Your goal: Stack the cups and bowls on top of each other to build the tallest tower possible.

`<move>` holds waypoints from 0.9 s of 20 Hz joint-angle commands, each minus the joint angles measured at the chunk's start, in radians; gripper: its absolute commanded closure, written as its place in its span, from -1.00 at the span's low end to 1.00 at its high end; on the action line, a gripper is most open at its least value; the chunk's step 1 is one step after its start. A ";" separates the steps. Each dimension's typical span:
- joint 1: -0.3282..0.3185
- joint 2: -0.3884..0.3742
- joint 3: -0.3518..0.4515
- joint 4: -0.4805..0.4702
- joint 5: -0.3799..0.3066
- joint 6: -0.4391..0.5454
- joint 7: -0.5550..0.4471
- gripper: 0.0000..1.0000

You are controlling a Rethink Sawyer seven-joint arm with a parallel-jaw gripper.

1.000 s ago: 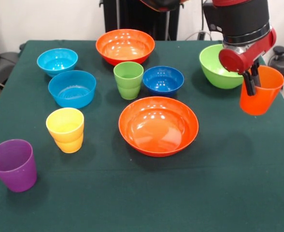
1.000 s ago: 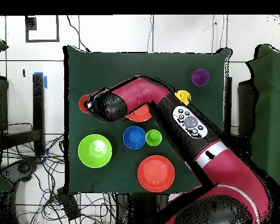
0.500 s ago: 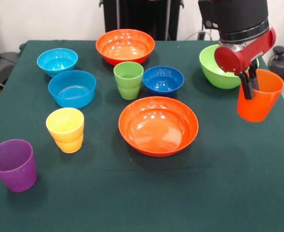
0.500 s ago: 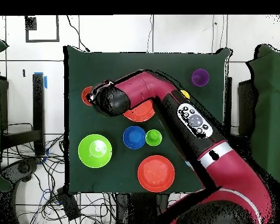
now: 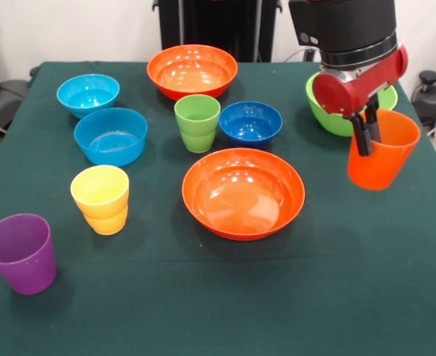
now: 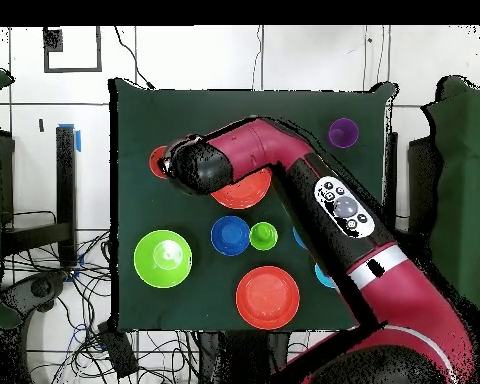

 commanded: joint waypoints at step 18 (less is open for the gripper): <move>-0.033 0.039 -0.046 -0.108 -0.044 0.208 -0.442 1.00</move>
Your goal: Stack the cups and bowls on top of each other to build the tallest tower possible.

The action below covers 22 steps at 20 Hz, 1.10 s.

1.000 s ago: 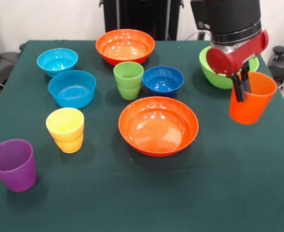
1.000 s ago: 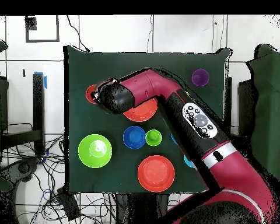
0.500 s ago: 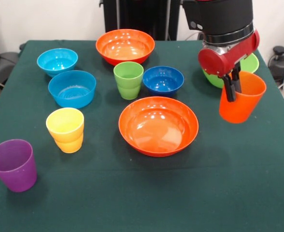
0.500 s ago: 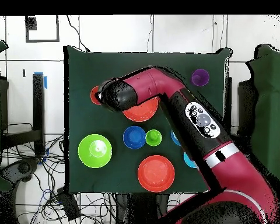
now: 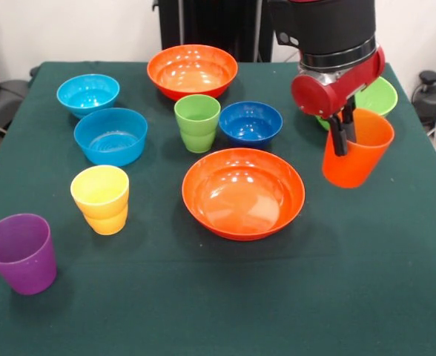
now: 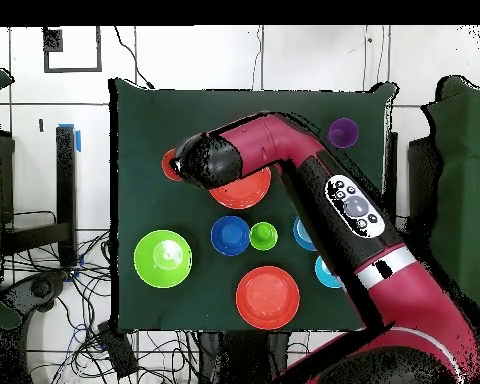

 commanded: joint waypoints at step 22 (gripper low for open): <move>-0.038 0.099 -0.059 -0.159 0.000 0.215 -0.452 1.00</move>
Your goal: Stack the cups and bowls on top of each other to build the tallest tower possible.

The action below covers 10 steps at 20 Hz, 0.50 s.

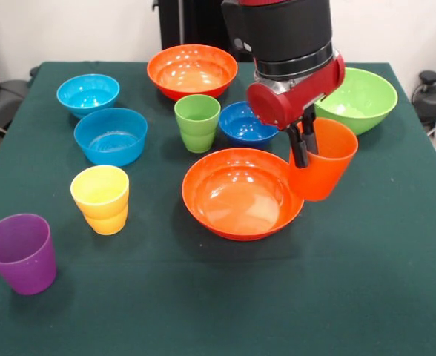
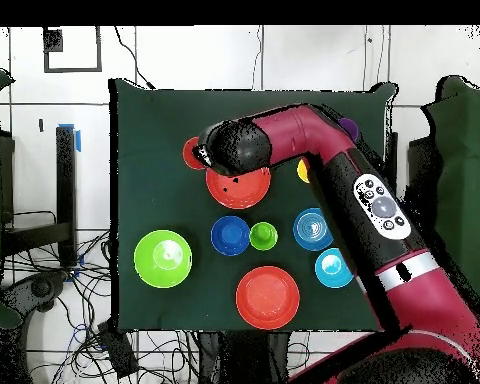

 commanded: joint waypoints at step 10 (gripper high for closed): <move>0.013 0.147 -0.055 -0.138 0.019 0.266 -0.397 1.00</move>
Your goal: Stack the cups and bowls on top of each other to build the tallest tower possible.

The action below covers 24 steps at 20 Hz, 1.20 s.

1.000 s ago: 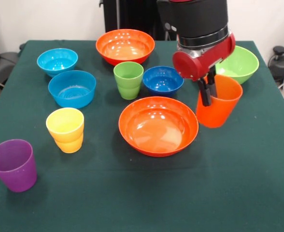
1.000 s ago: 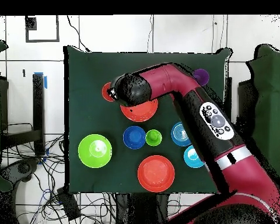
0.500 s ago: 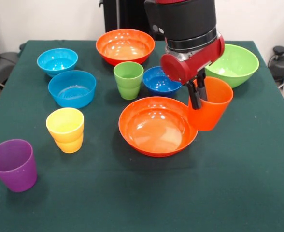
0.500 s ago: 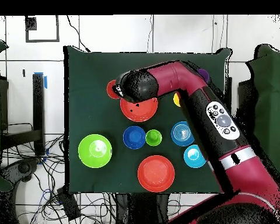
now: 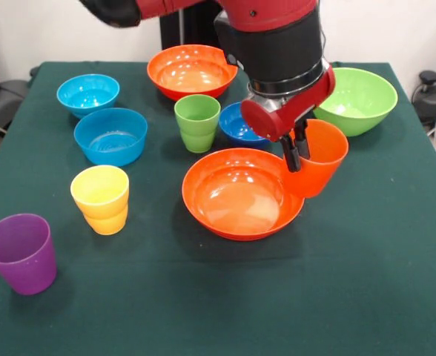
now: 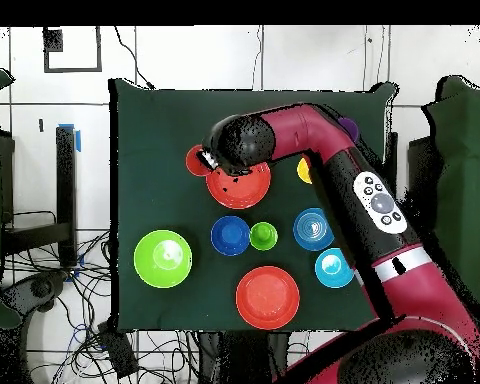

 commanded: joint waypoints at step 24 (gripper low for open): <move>0.035 0.158 -0.017 -0.233 0.004 0.241 -0.472 1.00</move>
